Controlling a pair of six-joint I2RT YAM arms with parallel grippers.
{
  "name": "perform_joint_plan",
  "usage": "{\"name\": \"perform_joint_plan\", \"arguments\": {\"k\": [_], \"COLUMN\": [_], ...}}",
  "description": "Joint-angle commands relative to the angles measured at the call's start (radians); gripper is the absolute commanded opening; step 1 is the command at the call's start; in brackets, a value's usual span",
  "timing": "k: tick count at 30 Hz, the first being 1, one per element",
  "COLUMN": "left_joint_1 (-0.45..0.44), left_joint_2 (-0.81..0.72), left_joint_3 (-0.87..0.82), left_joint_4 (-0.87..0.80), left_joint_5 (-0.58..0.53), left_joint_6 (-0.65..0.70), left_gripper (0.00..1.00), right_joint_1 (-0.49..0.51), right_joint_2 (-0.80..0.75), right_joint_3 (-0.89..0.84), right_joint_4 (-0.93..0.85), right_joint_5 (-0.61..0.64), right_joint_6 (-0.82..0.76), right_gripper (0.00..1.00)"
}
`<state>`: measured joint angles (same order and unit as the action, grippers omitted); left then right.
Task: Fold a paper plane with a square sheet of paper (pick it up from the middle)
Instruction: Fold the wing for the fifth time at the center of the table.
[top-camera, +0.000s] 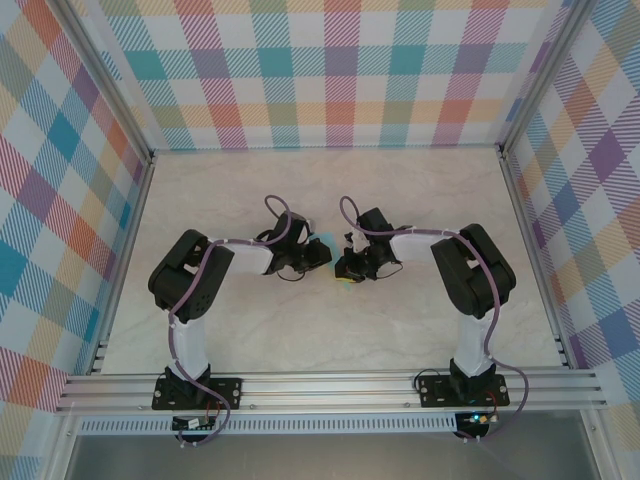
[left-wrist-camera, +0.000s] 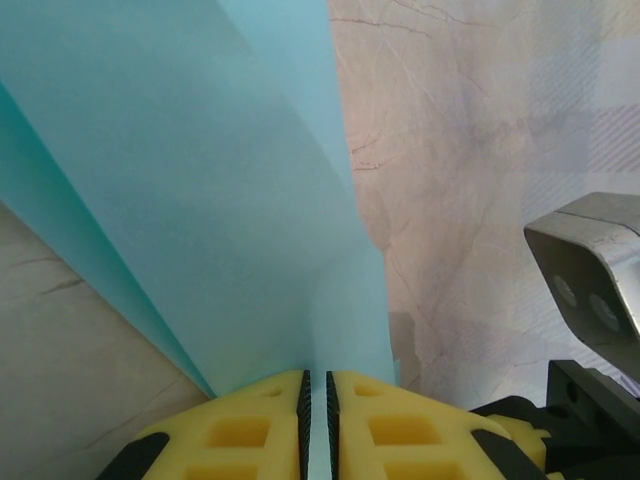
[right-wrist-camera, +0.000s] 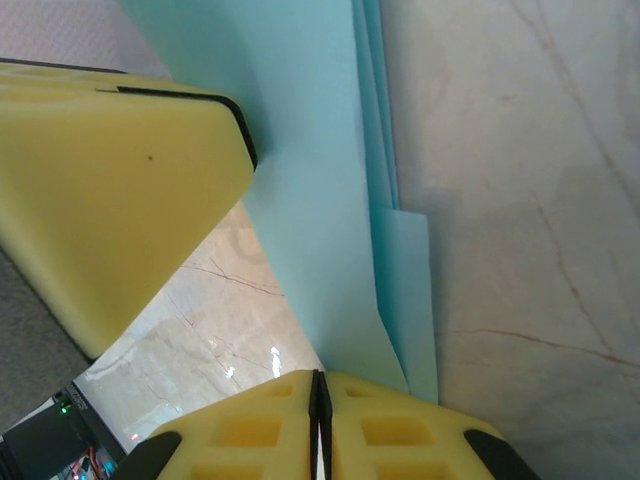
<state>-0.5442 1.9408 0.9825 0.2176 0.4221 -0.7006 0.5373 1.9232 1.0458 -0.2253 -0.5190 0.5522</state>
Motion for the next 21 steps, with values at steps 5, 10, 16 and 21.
{"name": "perform_joint_plan", "arguments": {"k": [5,10,16,21], "left_joint_1": [0.078,0.114,0.136,0.142], "left_joint_2": [0.082,0.087,0.091,0.103], "left_joint_3": [0.039,0.075,0.125,0.167], "left_joint_4": [-0.080,-0.133,-0.176,-0.204], "left_joint_5": [-0.052,-0.076,-0.107,-0.127], "left_joint_6": [0.115,0.150,0.174,0.187], "left_gripper": [0.17,0.17,0.17,0.17], "right_joint_1": [0.008,0.007,0.008,0.008], "right_joint_2": [0.065,0.068,0.065,0.062], "right_joint_3": [-0.073,-0.079,-0.088,-0.095], "right_joint_4": [-0.095,-0.098,-0.104,-0.103], "right_joint_5": [0.063,0.068,0.075,0.074], "right_joint_6": [-0.033,-0.032,-0.031,-0.029], "right_gripper": [0.12,0.11,0.11,0.11]}}
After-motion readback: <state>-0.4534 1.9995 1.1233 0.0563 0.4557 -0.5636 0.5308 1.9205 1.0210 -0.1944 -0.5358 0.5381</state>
